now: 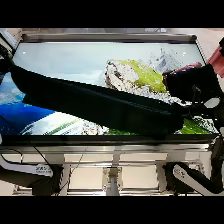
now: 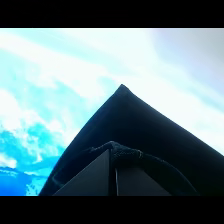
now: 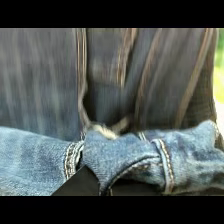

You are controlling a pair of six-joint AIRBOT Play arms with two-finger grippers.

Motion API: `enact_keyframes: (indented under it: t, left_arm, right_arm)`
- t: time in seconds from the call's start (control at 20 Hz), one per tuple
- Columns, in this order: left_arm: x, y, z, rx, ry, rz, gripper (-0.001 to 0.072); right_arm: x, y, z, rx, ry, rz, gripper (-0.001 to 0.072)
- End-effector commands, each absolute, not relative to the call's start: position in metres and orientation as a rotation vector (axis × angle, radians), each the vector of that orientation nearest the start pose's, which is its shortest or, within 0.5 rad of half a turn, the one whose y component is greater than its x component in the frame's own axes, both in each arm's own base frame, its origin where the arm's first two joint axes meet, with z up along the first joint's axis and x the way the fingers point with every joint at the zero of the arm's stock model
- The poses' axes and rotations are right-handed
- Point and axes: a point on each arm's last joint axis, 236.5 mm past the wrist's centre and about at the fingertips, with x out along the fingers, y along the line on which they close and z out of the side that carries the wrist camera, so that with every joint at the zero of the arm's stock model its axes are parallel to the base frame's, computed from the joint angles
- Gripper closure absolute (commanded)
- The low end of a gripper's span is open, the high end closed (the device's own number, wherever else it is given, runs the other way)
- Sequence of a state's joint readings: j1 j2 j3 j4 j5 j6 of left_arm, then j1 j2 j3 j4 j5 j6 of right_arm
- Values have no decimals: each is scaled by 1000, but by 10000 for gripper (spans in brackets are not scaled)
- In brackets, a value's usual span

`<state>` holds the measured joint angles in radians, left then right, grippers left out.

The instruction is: Fold the clothes and pants, and hang the long-sleeved shirts on hangers.

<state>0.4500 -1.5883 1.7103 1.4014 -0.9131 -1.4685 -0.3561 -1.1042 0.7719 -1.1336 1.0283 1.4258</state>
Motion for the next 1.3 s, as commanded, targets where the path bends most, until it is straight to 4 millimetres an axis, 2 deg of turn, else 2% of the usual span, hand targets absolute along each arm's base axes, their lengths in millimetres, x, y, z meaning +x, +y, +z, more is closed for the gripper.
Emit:
enact_keyframes:
  t: [0.0,0.15,0.35,0.5,0.65,0.8,1.0,1.1,1.25]
  left_arm:
    - [520,216,83,-226,849,359,673]
    - [494,240,82,-190,912,488,674]
    - [452,267,110,-90,1000,638,673]
    - [427,274,128,-49,1043,687,673]
    - [419,272,128,-38,1078,685,673]
    - [423,272,116,-36,1102,678,673]
    - [436,277,75,-18,1168,651,673]
    - [457,274,62,-21,1131,606,673]
    - [496,266,65,-11,1004,547,673]
  right_arm:
    - [349,-37,-39,577,1151,-75,690]
    - [366,-46,-24,559,1091,-82,690]
    - [377,-50,-7,542,1052,-78,690]
    - [377,-50,-6,541,1055,-75,690]
    - [373,-48,-8,539,1073,-70,690]
    - [373,-48,-8,538,1074,-70,690]
    - [374,-49,-25,566,1115,-87,690]
    - [381,-53,-37,578,1130,-97,690]
    - [405,-64,-44,595,1086,-127,690]
